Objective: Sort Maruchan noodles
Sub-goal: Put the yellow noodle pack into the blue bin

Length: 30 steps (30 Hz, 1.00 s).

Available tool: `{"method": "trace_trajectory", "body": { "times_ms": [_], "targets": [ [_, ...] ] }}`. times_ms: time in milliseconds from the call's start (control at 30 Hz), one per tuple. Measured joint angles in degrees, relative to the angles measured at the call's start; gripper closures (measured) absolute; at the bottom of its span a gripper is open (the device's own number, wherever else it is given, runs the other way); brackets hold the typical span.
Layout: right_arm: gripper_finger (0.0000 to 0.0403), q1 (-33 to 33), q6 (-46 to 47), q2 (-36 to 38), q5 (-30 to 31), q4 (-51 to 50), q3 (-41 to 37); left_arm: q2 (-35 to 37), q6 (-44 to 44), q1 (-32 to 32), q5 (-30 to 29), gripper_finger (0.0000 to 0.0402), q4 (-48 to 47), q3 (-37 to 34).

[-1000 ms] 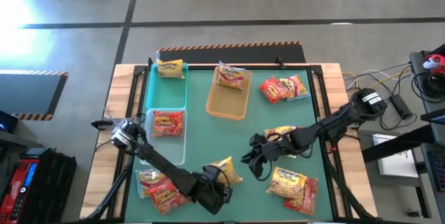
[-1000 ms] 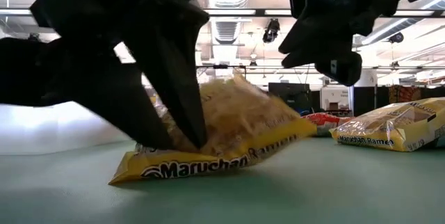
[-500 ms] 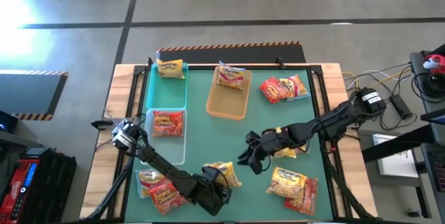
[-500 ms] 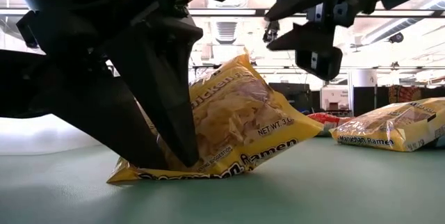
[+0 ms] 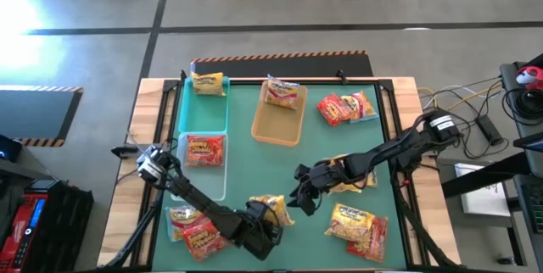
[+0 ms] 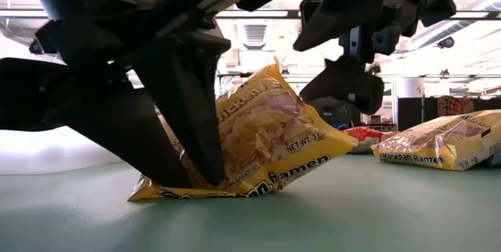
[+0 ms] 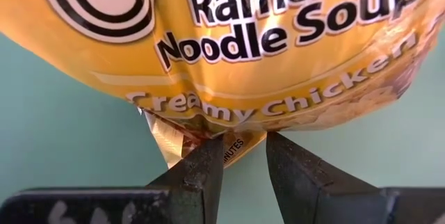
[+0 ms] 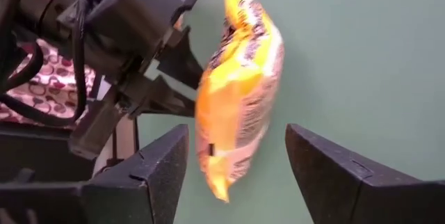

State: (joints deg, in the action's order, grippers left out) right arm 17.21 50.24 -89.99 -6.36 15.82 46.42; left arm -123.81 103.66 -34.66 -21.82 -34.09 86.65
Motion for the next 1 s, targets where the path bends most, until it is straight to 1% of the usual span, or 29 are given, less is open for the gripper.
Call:
{"method": "trace_trajectory", "body": {
  "times_ms": [300, 400, 600, 833, 1000],
  "targets": [
    [0.0173, 0.15, -0.79, -6.89, -0.1, -1.01, 6.17, -0.04, 0.0, 0.84, -0.29, 0.0306, -0.35, -0.04],
    [0.0174, 0.13, -1.52, -8.43, -0.08, -3.08, 7.95, -0.04, -0.02, 0.84, -0.29, 0.0306, -0.37, -0.04],
    [0.0174, 0.13, -5.86, -8.37, 0.44, -11.08, 10.72, -0.07, -0.02, 0.84, -0.29, 0.0306, -0.39, -0.04],
    [0.0174, 0.16, -6.6, -8.49, 0.64, -10.8, 12.12, -0.07, -0.74, 0.91, -0.16, 0.0306, -0.46, -0.04],
    [0.0174, 0.39, -6.53, -9.38, 3.25, -10.46, 12.12, -0.07, -0.92, 0.93, -0.18, 0.0306, -0.59, -0.07]
  ]
}}
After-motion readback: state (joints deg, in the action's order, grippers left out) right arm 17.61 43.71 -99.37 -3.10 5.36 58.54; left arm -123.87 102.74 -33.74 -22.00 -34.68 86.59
